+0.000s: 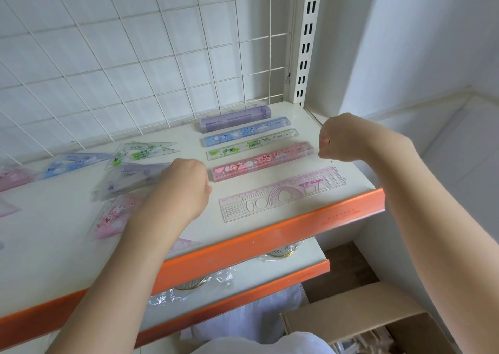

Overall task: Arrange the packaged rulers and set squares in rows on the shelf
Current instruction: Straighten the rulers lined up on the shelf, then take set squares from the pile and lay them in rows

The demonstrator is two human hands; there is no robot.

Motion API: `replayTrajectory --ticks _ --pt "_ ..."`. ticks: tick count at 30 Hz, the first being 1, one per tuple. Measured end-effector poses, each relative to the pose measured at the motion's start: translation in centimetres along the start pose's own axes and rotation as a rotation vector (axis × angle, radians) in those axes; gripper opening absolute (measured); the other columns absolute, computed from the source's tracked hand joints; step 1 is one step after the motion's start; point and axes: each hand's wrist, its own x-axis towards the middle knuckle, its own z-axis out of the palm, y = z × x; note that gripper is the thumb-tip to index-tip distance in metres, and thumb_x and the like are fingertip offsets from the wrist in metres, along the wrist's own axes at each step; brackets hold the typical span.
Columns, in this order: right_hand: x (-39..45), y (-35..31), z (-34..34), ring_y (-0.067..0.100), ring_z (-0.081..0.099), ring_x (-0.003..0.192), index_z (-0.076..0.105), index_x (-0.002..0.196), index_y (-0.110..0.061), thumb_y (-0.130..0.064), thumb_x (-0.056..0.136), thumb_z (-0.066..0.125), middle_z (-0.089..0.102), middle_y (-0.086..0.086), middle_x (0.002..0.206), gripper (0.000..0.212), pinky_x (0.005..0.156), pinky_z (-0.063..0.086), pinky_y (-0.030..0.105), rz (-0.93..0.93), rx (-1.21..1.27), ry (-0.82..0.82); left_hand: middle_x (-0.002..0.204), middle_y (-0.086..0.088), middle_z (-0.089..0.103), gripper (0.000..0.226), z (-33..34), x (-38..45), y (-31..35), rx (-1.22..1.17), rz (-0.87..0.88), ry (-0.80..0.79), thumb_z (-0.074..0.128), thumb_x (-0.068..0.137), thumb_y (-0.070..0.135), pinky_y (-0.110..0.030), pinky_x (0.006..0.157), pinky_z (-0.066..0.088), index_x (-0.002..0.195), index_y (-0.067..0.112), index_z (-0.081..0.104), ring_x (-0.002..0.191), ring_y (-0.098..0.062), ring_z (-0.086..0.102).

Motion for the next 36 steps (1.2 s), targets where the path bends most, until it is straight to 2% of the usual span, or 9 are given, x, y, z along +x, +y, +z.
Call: replayTrajectory --ticks 3,6,9,12,16,20,26,31,36 --pt "-1.5 -0.6 0.7 0.029 0.060 0.096 0.068 0.097 -0.006 -0.008 0.085 0.053 0.067 0.010 0.097 0.020 0.075 0.048 0.031 -0.067 0.011 0.065 0.104 -0.008 0.067 0.016 1.1 -2.0 0.8 -0.083 0.067 0.026 0.056 0.091 0.019 -0.032 0.087 0.046 0.102 0.015 0.067 0.100 -0.027 0.061" --pt "-2.4 -1.1 1.4 0.025 0.057 0.099 0.066 0.100 -0.016 -0.011 0.084 0.057 0.062 0.005 0.098 0.019 0.076 0.044 0.029 -0.104 0.076 0.041 0.111 -0.006 0.065 0.024 1.9 -2.7 1.5 -0.162 0.067 -0.006 0.059 0.089 0.019 -0.031 0.091 0.044 0.112 0.018 0.064 0.105 -0.025 0.059" --pt "-2.7 -1.1 2.1 0.023 0.055 0.100 0.064 0.103 -0.019 -0.021 0.084 0.062 0.063 0.003 0.104 0.018 0.079 0.044 0.031 -0.124 0.068 0.005 0.118 -0.008 0.057 0.035 2.2 -2.8 1.9 -0.188 0.083 -0.017 0.060 0.089 0.024 -0.031 0.095 0.040 0.123 0.016 0.058 0.108 -0.025 0.055" --pt "-3.0 -0.9 2.7 0.019 0.047 0.095 0.062 0.106 -0.018 -0.034 0.086 0.064 0.055 -0.001 0.097 0.025 0.076 0.037 0.028 -0.135 0.077 -0.016 0.120 -0.008 0.052 0.046 2.4 -3.0 2.0 -0.207 0.093 -0.019 0.060 0.088 0.032 -0.028 0.095 0.035 0.132 0.022 0.052 0.113 -0.024 0.051" --pt "-3.2 -0.7 3.2 0.020 0.046 0.096 0.059 0.107 -0.014 -0.034 0.088 0.061 0.053 0.004 0.099 0.027 0.076 0.034 0.027 -0.150 0.145 -0.022 0.116 -0.008 0.053 0.042 2.8 -3.4 2.0 -0.242 0.096 -0.030 0.057 0.090 0.033 -0.025 0.089 0.033 0.132 0.027 0.052 0.113 -0.022 0.050" --pt "-3.0 -0.5 3.3 0.017 0.040 0.091 0.058 0.106 -0.015 -0.033 0.088 0.061 0.049 0.002 0.096 0.025 0.075 0.031 0.026 -0.156 0.185 -0.033 0.110 -0.006 0.053 0.042 3.0 -3.6 2.0 -0.253 0.092 -0.026 0.058 0.090 0.034 -0.023 0.083 0.031 0.131 0.029 0.053 0.107 -0.021 0.052" --pt "-2.6 -0.2 3.3 0.015 0.041 0.088 0.053 0.096 -0.021 -0.032 0.089 0.060 0.048 0.001 0.094 0.015 0.074 0.029 0.025 -0.165 0.208 -0.055 0.108 -0.007 0.052 0.041 3.5 -3.8 1.9 -0.304 0.066 -0.005 0.060 0.089 0.032 -0.026 0.088 0.035 0.130 0.027 0.055 0.108 -0.023 0.052" --pt "-2.1 -0.5 2.9 0.016 0.043 0.088 0.058 0.103 -0.015 -0.027 0.090 0.060 0.048 0.000 0.095 0.018 0.074 0.032 0.025 -0.169 0.182 -0.052 0.110 -0.007 0.053 0.041 3.7 -3.8 2.0 -0.314 0.067 0.019 0.059 0.089 0.032 -0.026 0.089 0.034 0.130 0.027 0.055 0.109 -0.023 0.051" --pt "-2.1 -1.1 2.7 0.018 0.046 0.087 0.060 0.098 -0.012 -0.025 0.089 0.061 0.052 0.002 0.094 0.015 0.072 0.034 0.026 -0.133 0.163 -0.034 0.107 -0.007 0.053 0.041 4.0 -3.5 1.8 -0.334 0.076 0.041 0.058 0.090 0.032 -0.027 0.088 0.035 0.131 0.025 0.054 0.106 -0.024 0.052"
